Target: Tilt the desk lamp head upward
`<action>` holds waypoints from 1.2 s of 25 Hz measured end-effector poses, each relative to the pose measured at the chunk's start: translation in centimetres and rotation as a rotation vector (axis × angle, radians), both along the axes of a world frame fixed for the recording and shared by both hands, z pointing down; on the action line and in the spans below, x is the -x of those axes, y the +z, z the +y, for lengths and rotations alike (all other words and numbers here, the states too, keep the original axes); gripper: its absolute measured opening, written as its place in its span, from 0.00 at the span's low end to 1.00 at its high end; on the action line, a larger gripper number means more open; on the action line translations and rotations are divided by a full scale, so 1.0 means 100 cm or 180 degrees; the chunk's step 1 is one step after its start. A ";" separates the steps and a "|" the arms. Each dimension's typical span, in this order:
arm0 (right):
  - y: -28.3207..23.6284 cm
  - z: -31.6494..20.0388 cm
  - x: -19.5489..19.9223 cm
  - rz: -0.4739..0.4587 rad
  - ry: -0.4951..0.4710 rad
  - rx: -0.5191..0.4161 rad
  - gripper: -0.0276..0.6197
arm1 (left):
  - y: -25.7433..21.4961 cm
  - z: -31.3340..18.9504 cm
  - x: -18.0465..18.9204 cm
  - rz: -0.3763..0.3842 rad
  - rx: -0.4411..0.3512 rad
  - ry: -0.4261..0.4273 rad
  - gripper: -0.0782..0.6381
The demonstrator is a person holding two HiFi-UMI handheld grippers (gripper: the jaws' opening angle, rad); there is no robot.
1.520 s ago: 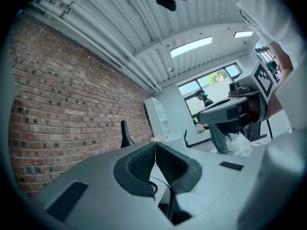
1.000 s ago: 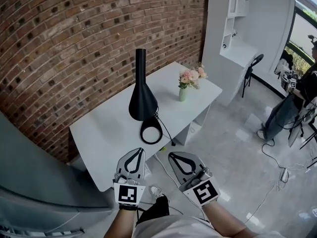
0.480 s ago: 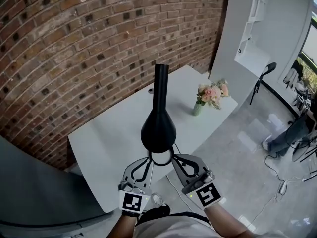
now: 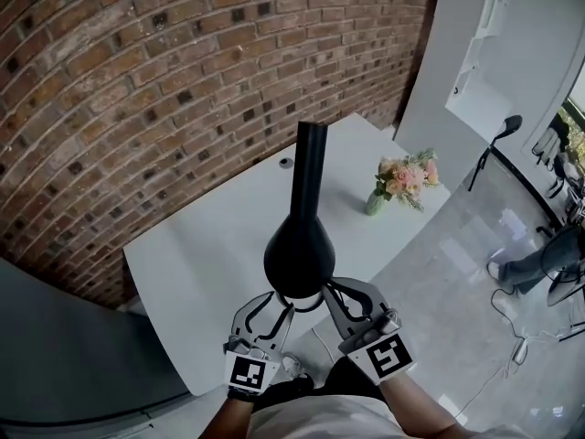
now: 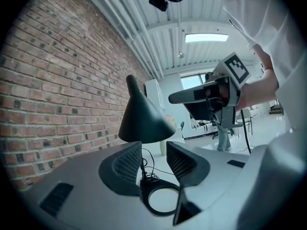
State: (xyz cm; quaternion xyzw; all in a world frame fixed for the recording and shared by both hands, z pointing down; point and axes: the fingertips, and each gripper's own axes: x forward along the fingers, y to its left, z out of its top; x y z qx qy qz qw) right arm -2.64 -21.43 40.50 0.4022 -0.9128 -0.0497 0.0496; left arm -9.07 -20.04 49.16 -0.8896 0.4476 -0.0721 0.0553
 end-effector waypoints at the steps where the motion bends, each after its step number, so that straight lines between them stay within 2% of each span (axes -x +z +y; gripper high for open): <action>1: 0.001 -0.003 0.000 -0.0002 -0.0015 0.0003 0.07 | 0.006 0.000 -0.001 -0.0004 0.0054 -0.0009 0.32; 8: -0.004 -0.012 0.008 0.0064 -0.0310 -0.0053 0.07 | 0.016 -0.004 -0.004 0.0049 0.0163 -0.0186 0.36; 11: -0.003 -0.013 0.009 0.0083 -0.0363 -0.0058 0.07 | 0.019 -0.011 -0.008 0.0016 0.0122 -0.0204 0.36; 15: 0.003 -0.014 0.005 0.0131 -0.0366 -0.0045 0.07 | 0.018 -0.021 -0.008 0.0130 0.0089 -0.0225 0.36; 24: 0.002 -0.011 0.001 0.0167 -0.0339 -0.0093 0.07 | 0.008 -0.026 -0.003 0.0188 -0.0086 -0.0274 0.35; 30: 0.003 -0.017 0.005 0.0266 -0.0384 -0.0157 0.07 | 0.008 -0.027 0.001 0.0201 -0.0100 -0.0350 0.33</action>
